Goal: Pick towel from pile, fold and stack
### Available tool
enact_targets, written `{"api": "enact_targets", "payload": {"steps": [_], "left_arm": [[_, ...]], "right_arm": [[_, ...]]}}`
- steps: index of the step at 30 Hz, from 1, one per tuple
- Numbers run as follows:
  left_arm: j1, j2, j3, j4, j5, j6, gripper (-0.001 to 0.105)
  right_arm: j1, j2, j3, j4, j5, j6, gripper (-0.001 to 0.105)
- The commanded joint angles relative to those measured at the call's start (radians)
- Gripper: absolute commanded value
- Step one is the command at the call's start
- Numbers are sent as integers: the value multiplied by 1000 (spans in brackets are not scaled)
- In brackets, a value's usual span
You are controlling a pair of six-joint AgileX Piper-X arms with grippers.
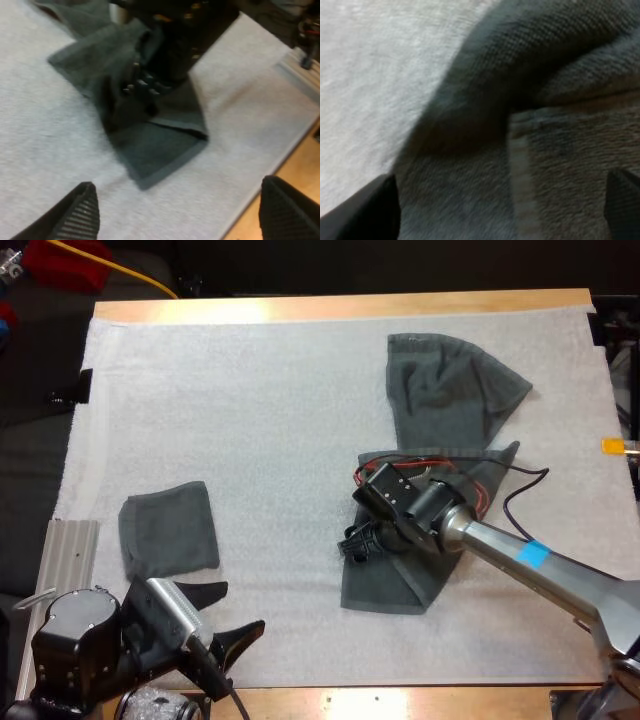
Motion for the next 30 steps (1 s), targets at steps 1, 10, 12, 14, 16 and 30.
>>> {"api": "enact_targets", "payload": {"steps": [1, 10, 12, 14, 16, 30], "left_arm": [[-5, 1, -6, 16, 16, -9, 65], [-5, 1, -6, 29, 21, -9, 65], [-5, 1, -6, 29, 21, -9, 65], [-5, 1, -6, 29, 21, -9, 65], [-5, 1, -6, 29, 21, -9, 65], [-5, 1, -6, 33, 21, -9, 65]], "right_arm": [[0, 3, -8, -7, 21, 13, 78], [-9, 20, -8, -22, 114, 34, 56], [-16, 20, -8, -29, 114, 34, 56], [-20, 23, -8, -35, 114, 34, 56], [-21, 31, -8, -42, 114, 34, 56], [-21, 102, -8, -42, 114, 35, 49]]}}
